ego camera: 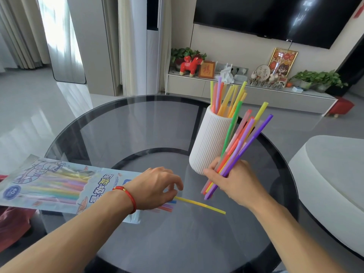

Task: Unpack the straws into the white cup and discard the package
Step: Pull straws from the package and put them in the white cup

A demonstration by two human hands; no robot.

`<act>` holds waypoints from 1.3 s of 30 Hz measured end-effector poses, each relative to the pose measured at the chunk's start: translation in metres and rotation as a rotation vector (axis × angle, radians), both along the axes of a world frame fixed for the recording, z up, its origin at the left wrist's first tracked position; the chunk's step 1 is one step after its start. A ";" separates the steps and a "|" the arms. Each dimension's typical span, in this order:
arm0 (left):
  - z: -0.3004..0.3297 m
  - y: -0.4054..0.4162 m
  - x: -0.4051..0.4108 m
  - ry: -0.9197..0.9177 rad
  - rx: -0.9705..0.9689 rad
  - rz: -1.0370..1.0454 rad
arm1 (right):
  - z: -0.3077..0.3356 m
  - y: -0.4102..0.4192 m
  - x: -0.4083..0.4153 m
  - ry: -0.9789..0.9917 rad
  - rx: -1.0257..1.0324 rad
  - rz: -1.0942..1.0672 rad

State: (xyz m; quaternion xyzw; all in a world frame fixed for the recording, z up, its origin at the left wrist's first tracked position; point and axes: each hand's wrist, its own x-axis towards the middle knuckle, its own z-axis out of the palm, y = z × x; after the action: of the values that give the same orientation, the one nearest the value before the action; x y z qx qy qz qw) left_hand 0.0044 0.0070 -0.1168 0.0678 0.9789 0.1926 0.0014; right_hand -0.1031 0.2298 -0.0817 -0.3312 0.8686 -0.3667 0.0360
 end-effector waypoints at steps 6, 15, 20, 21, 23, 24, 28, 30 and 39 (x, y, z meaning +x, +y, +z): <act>0.000 0.000 0.001 -0.002 0.004 0.009 | -0.001 -0.002 0.005 0.056 -0.024 -0.040; -0.001 -0.001 -0.001 -0.009 0.002 0.001 | 0.001 -0.003 0.002 0.114 -0.131 -0.140; -0.001 -0.001 -0.001 -0.002 0.009 -0.009 | 0.000 0.001 -0.001 0.075 -0.213 -0.093; -0.001 -0.002 -0.001 0.002 0.012 -0.009 | 0.000 0.001 -0.001 0.065 -0.221 -0.078; -0.001 -0.002 -0.001 0.008 0.013 -0.006 | -0.001 0.003 -0.001 -0.002 -0.188 -0.077; -0.001 -0.002 0.000 0.009 0.012 -0.005 | -0.001 0.004 -0.001 -0.044 -0.149 -0.087; -0.002 -0.002 0.000 0.016 0.015 -0.011 | 0.003 0.011 -0.003 -0.155 -0.101 -0.127; -0.002 -0.001 0.000 0.024 0.023 -0.010 | 0.005 0.013 -0.003 -0.201 -0.125 -0.147; 0.002 -0.001 -0.005 0.257 0.124 0.102 | 0.051 0.013 -0.006 -0.213 -0.759 -0.134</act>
State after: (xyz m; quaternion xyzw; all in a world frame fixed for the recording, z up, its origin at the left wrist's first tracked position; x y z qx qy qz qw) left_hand -0.0010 0.0059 -0.1148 0.0419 0.9594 0.2422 -0.1381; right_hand -0.1093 0.2431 -0.0307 -0.2236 0.6825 -0.6955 -0.0234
